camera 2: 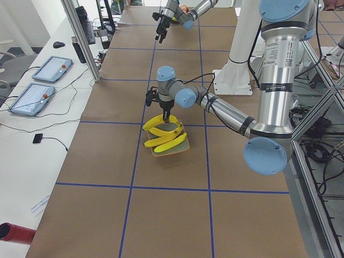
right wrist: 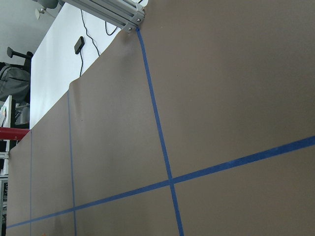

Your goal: Transfer all bananas from basket to plate

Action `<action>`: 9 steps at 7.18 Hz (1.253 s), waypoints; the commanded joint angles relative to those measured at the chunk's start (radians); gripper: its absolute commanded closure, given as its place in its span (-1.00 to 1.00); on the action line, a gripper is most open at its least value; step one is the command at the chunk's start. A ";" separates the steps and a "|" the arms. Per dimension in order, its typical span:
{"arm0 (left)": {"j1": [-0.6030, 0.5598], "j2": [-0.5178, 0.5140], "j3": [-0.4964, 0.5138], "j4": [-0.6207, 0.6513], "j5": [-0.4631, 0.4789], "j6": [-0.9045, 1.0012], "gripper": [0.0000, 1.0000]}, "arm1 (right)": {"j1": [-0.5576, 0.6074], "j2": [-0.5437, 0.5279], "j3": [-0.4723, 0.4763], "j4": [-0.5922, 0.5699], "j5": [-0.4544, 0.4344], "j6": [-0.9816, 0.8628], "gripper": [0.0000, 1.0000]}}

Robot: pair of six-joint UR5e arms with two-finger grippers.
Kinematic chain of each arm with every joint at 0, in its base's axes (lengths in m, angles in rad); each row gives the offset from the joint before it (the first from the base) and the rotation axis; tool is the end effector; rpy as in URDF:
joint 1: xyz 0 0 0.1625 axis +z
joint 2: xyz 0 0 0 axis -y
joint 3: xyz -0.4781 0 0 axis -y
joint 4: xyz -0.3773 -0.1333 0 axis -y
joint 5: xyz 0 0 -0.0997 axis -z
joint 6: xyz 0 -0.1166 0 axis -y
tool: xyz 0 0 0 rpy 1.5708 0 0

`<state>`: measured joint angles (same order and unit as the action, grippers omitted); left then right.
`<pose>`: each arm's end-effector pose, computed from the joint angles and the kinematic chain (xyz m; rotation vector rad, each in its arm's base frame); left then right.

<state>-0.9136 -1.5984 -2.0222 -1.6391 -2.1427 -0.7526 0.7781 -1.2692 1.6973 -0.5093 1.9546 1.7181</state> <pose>0.2402 -0.4262 0.4984 0.0441 0.7687 0.0658 -0.3652 -0.4858 0.3718 0.1626 -1.5039 0.4593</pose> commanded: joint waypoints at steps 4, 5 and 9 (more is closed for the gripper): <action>0.045 -0.005 0.046 0.018 0.018 0.007 1.00 | 0.000 -0.001 -0.008 0.000 0.000 0.002 -1.00; 0.045 -0.003 0.048 0.018 0.018 0.009 0.95 | 0.000 -0.001 -0.008 0.000 0.000 0.002 -1.00; 0.055 -0.005 0.068 0.018 0.067 0.013 -0.98 | 0.000 -0.001 -0.008 0.002 0.000 0.003 -1.00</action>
<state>-0.8599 -1.6001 -1.9550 -1.6214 -2.0798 -0.7387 0.7777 -1.2702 1.6889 -0.5079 1.9543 1.7210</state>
